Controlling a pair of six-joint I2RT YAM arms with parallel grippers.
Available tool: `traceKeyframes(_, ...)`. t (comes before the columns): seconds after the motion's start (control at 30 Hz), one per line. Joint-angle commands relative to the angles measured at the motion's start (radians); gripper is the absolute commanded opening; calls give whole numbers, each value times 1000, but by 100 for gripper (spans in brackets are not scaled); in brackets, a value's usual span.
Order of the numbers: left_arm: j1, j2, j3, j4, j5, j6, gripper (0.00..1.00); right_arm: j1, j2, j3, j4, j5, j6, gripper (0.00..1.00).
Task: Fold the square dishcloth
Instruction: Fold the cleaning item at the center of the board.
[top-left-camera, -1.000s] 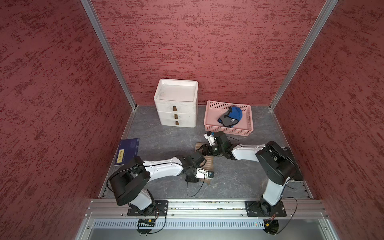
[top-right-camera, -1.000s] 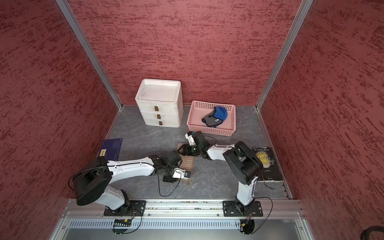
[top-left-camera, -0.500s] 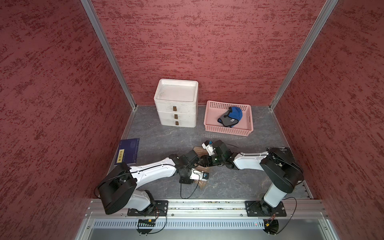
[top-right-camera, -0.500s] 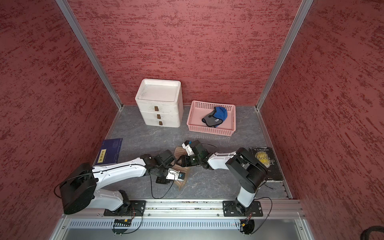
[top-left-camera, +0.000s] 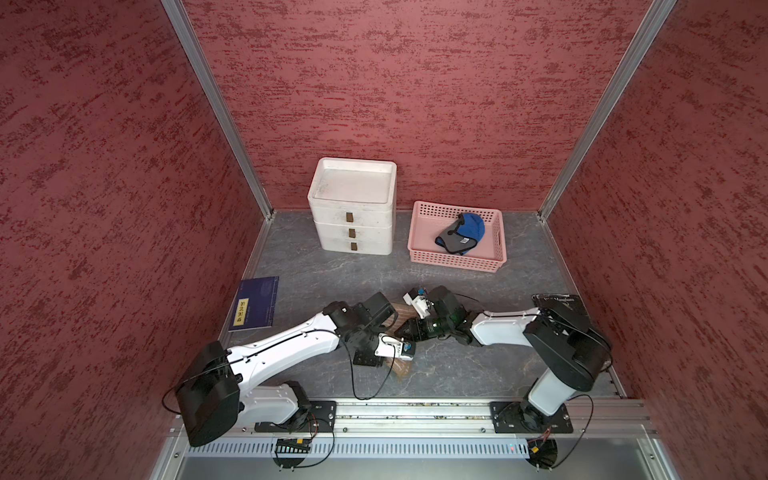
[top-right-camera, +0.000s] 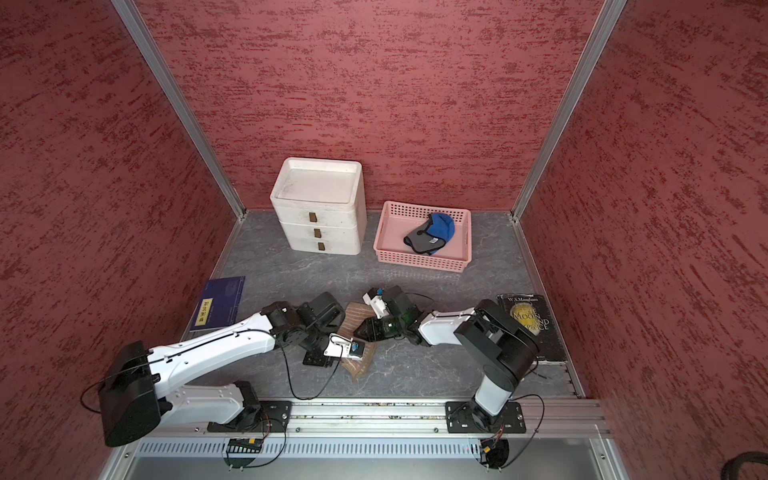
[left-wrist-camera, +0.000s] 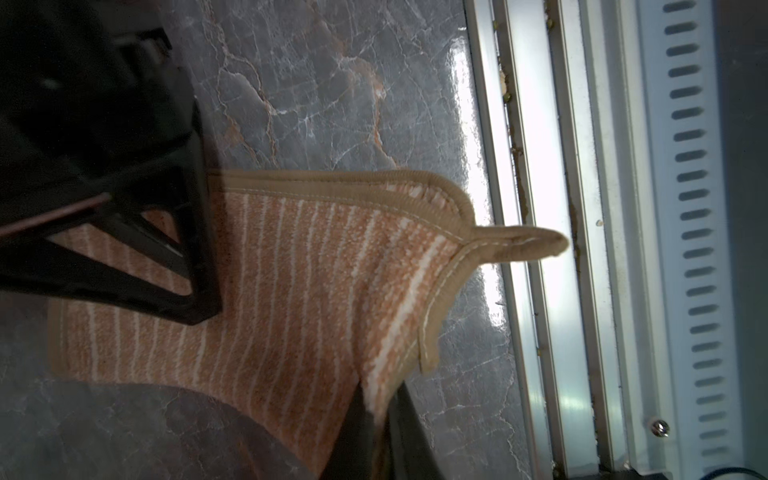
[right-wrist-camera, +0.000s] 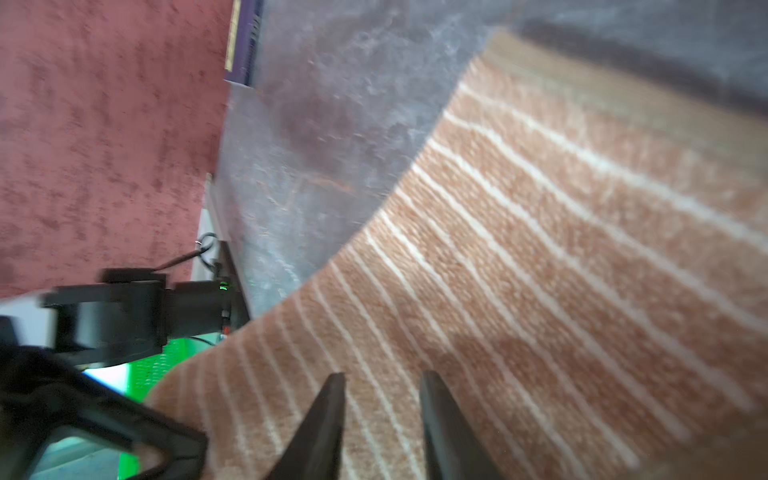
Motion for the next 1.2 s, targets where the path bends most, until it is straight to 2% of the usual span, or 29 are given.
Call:
traceKeyframes(0.0, 7, -23, 23, -82, 28, 2, 10, 6, 5, 23, -31, -19, -8, 14)
traceKeyframes(0.03, 9, -24, 30, -89, 31, 5, 9, 6, 24, 32, -45, -18, -9, 4)
traceKeyframes(0.07, 11, -22, 39, -93, 32, 5, 9, 5, 48, 41, -61, -13, -14, 0)
traceKeyframes(0.3, 44, 45, 121, -71, 18, 14, 9, 5, 135, 67, -161, -15, -29, 0)
traceKeyframes(0.4, 80, 92, 157, -54, 38, 30, 9, -19, 84, 47, -165, -33, -19, 0)
traceKeyframes(0.53, 136, 178, 220, -49, 62, 32, 10, -98, -68, 31, -187, -31, 8, 0)
traceKeyframes(0.63, 177, 238, 278, -65, 101, 26, 10, -151, -96, 49, -244, -3, 17, 0)
traceKeyframes(0.77, 192, 310, 322, -56, 92, 16, 10, -192, -57, 69, -313, 18, -8, 0)
traceKeyframes(1.0, 217, 416, 377, 34, 54, 21, 12, -198, 113, 59, -213, 1, 37, 0)
traceKeyframes(1.17, 232, 482, 449, 74, 31, 14, 15, -199, 183, 31, -162, 0, 51, 0)
